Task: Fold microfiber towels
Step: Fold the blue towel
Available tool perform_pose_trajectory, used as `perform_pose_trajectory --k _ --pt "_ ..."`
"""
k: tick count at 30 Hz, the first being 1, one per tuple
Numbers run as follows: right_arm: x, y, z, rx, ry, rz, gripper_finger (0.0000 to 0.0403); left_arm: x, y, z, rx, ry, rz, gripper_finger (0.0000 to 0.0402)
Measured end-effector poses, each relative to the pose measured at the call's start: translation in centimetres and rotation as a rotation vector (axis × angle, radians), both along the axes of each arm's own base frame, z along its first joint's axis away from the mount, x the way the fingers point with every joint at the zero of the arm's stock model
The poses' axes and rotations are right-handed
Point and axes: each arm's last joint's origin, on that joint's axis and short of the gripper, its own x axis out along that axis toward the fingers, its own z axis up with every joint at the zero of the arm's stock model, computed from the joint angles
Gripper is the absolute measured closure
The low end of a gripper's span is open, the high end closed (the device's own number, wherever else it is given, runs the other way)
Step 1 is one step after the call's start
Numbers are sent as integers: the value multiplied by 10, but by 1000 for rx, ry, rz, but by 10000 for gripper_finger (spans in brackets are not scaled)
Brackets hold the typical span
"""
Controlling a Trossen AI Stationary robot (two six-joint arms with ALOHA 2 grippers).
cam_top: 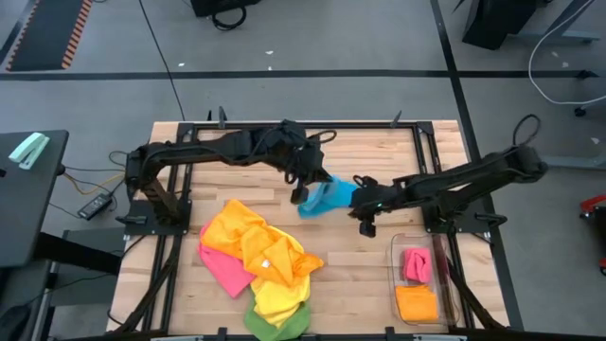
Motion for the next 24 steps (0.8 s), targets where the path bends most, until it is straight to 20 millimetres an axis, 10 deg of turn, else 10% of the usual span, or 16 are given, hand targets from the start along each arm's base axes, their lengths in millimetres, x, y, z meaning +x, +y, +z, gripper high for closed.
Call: perform_pose_trajectory --k 7,24 --pt "25 4 -24 -8 -23 27 276 -2 -16 19 -108 -7 52 365" --pt "39 9 -60 15 59 61 279 -32 -11 -29 -67 559 282 369"
